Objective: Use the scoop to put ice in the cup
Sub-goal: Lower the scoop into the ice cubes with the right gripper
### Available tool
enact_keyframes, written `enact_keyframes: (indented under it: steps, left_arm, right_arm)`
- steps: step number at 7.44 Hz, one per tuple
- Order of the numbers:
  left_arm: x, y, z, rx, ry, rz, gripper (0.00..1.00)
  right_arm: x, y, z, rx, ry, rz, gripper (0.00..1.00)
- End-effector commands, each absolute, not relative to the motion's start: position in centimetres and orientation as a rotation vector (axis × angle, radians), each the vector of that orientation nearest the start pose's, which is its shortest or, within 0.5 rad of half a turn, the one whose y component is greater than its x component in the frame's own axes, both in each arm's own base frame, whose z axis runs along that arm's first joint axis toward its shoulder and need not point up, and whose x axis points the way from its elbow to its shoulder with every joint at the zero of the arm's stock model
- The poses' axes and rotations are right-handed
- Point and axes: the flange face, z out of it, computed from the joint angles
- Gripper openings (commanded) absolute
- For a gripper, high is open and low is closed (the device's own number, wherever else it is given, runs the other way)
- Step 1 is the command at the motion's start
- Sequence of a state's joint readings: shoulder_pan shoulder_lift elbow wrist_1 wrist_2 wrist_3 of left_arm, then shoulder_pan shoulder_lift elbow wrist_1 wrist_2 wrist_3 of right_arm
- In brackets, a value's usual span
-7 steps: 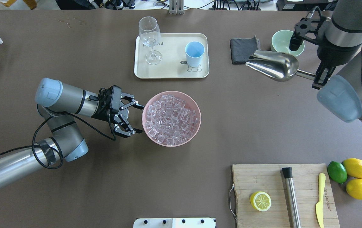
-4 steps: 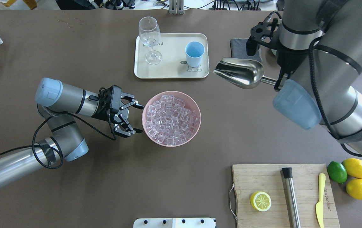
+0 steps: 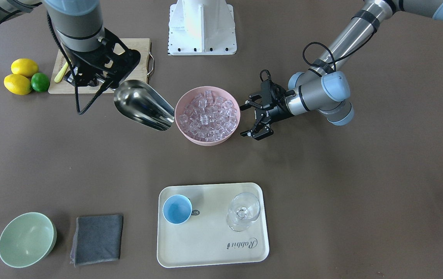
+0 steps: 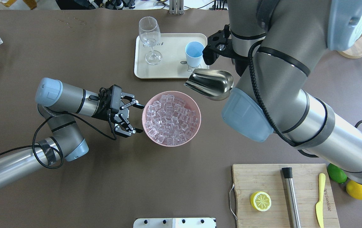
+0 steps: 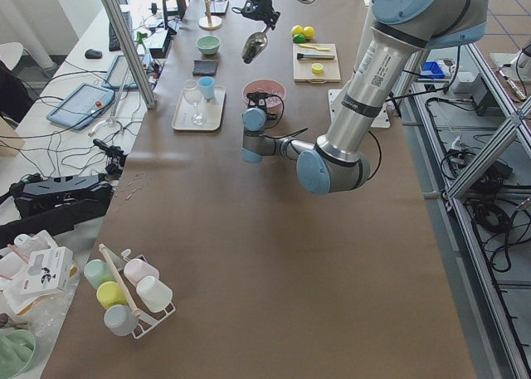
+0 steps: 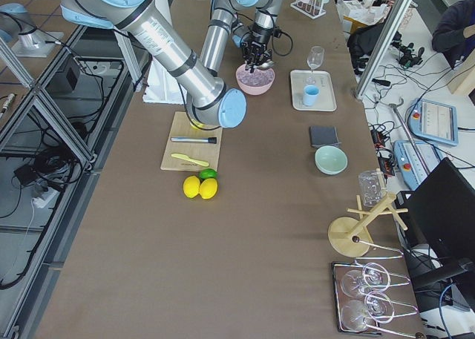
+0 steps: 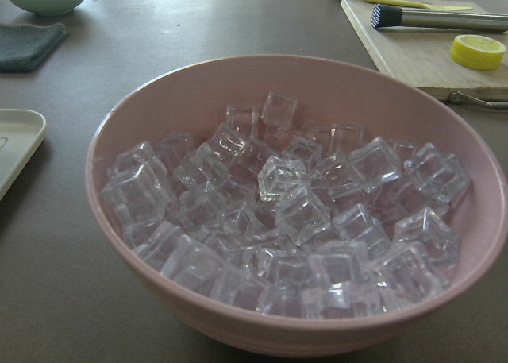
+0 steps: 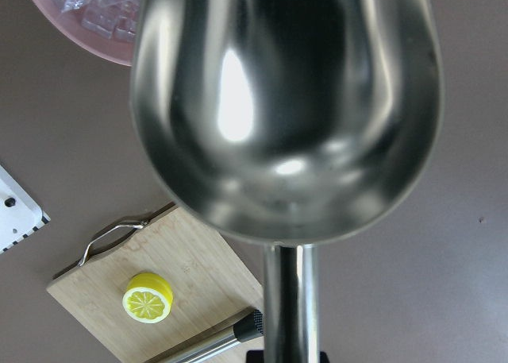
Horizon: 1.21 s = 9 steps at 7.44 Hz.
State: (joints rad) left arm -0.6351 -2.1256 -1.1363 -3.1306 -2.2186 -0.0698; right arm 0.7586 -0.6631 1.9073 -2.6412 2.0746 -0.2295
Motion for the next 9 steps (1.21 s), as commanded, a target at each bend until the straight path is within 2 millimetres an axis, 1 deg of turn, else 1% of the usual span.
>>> enact_keyframes:
  steps: [1,2,3,4,6,8,9]
  left_arm:
    - [50.7,-46.2,36.8,1.262,1.287,1.176,0.98]
    - [50.7,-46.2,36.8,1.262,1.287,1.176,0.98]
    - [50.6,-46.2,36.9,1.262,1.287,1.176,0.98]
    - [50.6,-46.2,36.9,1.263,1.286,1.175,0.98]
    - [50.5,-46.1,36.9,1.266,1.291,1.177,0.98]
    - [50.4,-46.2,37.1,1.265,1.29,1.177,0.98]
    - [50.3,-46.1,37.1,1.267,1.292,1.178,0.98]
  right_arm:
    - [-38.4,-44.1,9.6,-0.127,-0.51,-1.066,0.0]
    - [-39.1,-43.2,10.1,-0.154,-0.485,-1.09,0.0]
    - [-40.3,-42.1,10.5,-0.167,-0.433,-1.127,0.0]
    - [-41.2,-42.1,10.9,-0.191,-0.42,-1.134,0.0]
    - [-44.7,-43.9,11.4,-0.293,-0.384,-1.141,0.0]
    - [-46.0,-44.0,12.1,-0.332,-0.372,-1.145,0.0]
    - [-47.2,-44.4,12.0,-0.375,-0.358,-1.138,0.0]
